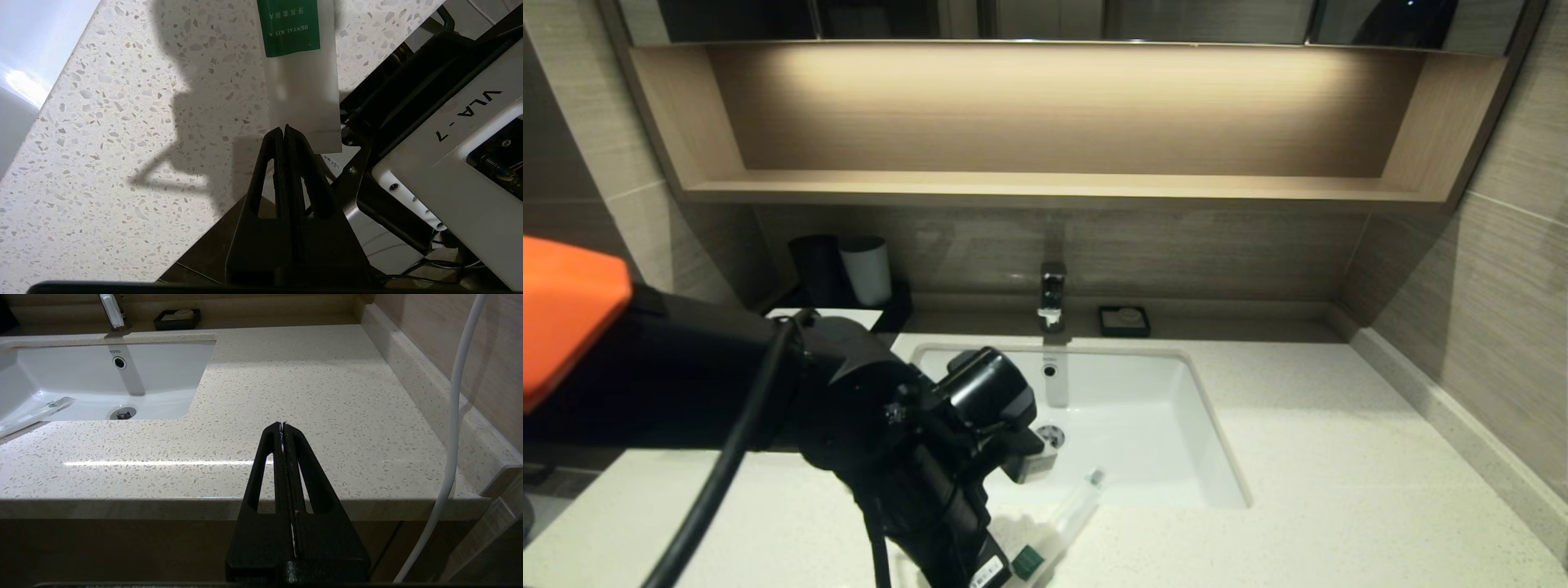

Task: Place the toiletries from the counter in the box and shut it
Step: Pick up the bathroom toiletry

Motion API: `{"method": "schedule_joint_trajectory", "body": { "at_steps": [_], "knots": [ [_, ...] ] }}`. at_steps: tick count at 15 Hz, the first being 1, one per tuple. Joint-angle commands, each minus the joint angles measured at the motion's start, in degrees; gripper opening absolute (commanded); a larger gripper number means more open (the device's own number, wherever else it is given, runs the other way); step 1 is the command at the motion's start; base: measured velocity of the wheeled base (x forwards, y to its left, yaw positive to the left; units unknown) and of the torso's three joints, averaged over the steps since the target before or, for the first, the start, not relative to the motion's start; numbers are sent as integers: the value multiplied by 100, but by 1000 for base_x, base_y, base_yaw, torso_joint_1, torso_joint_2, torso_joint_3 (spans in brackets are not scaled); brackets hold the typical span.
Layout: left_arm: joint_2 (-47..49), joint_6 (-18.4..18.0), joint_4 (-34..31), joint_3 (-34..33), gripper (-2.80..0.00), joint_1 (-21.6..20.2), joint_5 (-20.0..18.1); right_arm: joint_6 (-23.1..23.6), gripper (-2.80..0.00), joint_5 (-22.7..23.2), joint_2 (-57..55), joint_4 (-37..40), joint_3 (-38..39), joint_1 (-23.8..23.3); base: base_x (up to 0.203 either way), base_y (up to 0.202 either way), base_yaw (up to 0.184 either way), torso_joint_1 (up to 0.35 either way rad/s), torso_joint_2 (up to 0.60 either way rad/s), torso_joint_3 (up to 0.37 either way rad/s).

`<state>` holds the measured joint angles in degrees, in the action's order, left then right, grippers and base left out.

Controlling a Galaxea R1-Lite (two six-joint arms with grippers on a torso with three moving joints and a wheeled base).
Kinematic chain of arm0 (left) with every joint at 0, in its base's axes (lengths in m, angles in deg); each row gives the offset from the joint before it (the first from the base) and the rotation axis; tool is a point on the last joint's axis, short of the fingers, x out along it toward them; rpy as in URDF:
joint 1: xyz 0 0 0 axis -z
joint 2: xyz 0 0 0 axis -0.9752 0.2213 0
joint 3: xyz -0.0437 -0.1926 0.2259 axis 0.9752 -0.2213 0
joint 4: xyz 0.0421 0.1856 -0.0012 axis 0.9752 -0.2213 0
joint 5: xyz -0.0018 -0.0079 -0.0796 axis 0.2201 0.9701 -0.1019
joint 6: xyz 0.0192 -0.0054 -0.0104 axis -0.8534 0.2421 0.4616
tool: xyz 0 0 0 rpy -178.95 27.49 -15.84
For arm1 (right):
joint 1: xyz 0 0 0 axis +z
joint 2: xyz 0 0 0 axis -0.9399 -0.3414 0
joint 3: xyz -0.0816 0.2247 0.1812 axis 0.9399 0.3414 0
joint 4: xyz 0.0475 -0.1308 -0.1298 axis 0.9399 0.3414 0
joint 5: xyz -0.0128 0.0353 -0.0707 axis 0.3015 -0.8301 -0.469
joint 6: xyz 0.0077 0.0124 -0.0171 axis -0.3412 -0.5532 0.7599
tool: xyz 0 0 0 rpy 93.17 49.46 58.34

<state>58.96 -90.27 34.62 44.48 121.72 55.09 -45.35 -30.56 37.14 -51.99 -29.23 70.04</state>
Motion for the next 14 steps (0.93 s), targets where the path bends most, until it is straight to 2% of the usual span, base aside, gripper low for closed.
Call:
{"method": "schedule_joint_trajectory", "body": {
  "at_steps": [1, 12, 14],
  "knots": [
    [22, -15, -54, -7, 0, 61, -12, -3, -280, 1, -6, -2, 0, 0, 0, 0, 0, 0, 0, 0],
    [284, -64, 36, 182, 0, 167, 19, -3, -280, 1, -6, -2, 0, 0, 0, 0, 0, 0, 0, 0],
    [305, -79, 50, 188, 0, 217, 218, -3, -280, 1, -6, -2, 0, 0, 0, 0, 0, 0, 0, 0]
  ]
}}
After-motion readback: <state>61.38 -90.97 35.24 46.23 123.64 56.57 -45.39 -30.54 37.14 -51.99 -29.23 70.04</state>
